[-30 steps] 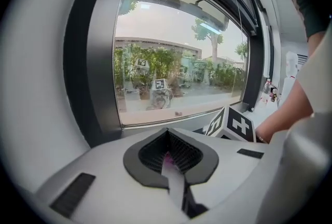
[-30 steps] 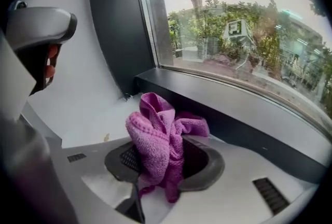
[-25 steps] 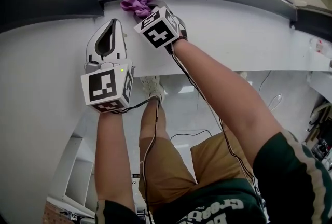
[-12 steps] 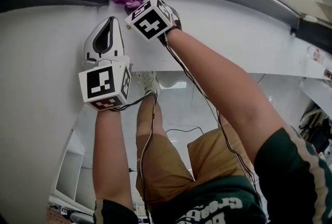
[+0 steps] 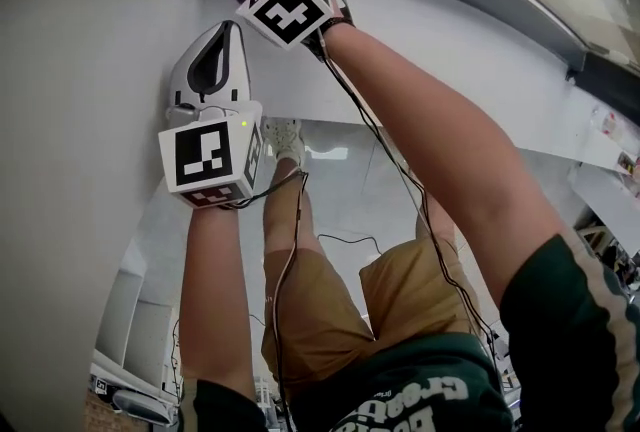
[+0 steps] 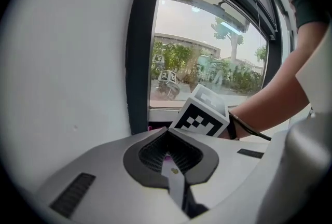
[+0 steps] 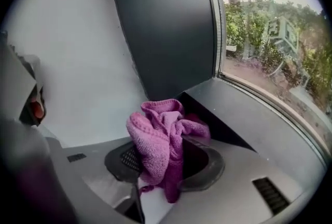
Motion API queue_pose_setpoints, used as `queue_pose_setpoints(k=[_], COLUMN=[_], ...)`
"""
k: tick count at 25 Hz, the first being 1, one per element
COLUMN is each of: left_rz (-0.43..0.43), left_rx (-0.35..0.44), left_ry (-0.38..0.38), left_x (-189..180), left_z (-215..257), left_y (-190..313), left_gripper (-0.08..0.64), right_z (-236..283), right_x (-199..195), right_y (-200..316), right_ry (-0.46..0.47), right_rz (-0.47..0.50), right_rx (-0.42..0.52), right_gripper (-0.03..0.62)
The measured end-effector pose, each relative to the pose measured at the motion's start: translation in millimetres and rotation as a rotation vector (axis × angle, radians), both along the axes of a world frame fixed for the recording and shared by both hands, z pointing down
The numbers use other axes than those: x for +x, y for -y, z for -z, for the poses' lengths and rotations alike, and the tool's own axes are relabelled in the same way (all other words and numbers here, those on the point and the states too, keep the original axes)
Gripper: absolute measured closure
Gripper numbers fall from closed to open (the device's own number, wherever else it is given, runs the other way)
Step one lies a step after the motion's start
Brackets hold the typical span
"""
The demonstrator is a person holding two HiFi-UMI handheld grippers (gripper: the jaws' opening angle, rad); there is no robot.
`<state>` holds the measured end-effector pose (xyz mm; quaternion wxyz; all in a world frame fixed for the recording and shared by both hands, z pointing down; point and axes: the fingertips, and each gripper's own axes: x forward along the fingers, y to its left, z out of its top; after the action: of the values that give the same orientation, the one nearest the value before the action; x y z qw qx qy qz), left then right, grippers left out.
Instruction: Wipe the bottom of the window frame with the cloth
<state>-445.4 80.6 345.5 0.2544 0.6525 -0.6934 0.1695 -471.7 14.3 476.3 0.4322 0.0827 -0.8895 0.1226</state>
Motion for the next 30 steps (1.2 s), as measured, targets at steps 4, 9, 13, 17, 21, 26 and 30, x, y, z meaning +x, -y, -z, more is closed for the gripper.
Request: queue_pose_setpoints(k=[4,9,13,17,21,26,30], left_rz=[0.022,0.057,0.086,0.094,0.097,0.106,0.111], left_rx=[0.004,0.002,-0.013,-0.019,-0.027,-0.048,-0.058], left_ry=[-0.016,-0.024,-0.011,-0.012,-0.008,-0.012,-0.018], left_x=[-2.1,-5.1,-9.7,-5.3,-4.6,-3.5,1.3], left_z=[-1.7,-2.0,-5.6,-7.8,-8.3,-12.8,-16.9], left_y=[-11.5,-30.5,-42.7,-51.4,-64.5,-84.4,-99.9], left_gripper=[0.554,0.554,0.554,0.554,0.554,0.554,0.554], right_z=[-0.2,1.4,2.7,2.4,0.5,1.7,0.1], right_x=[-4.1,-9.2,-10.6,-7.2,-6.5,-4.8,0.4], right_y=[-14.0,-27.0,-43.7,-77.3,-91.8,-109.4,-122.0], right_ry=[0.019,0.042,0.070,0.073,0.077,0.079,0.079], right_rz=[0.065,0.103,0.162,0.277,0.283,0.295,0.303], right_rx=[-0.028,-0.081,-0.155,-0.191,-0.218,-0.245,-0.272], right_gripper=[0.425,0.425,0.426,0.426,0.426,0.426,0.426])
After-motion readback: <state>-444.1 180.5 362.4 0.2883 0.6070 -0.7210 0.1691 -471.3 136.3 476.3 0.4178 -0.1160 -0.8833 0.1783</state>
